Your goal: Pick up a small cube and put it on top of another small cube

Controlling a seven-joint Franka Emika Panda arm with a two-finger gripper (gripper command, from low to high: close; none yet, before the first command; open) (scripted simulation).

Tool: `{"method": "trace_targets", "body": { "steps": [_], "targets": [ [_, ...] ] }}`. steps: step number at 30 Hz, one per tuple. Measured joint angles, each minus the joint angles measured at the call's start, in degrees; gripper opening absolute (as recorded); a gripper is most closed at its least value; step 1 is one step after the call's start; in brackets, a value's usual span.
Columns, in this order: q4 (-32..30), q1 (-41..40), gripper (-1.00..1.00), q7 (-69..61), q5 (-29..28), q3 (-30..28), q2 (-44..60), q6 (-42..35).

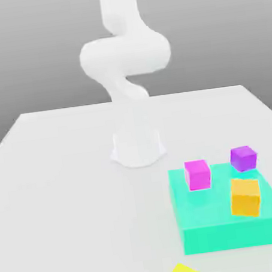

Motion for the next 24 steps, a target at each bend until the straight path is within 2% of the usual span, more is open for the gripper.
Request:
{"method": "trace_targets", "body": {
  "steps": [12, 19, 24],
  "targets": [
    [-0.75, -8.7, 0.0, 23.04, -9.55, 10.1, 25.37, 7.14],
    [-1.21, -9.76, 0.0, 35.67, -14.21, 11.79, 39.84, 11.33],
    [-1.71, -8.84, 0.0, 42.49, -14.38, 11.57, 49.51, 14.85]
  ]
}}
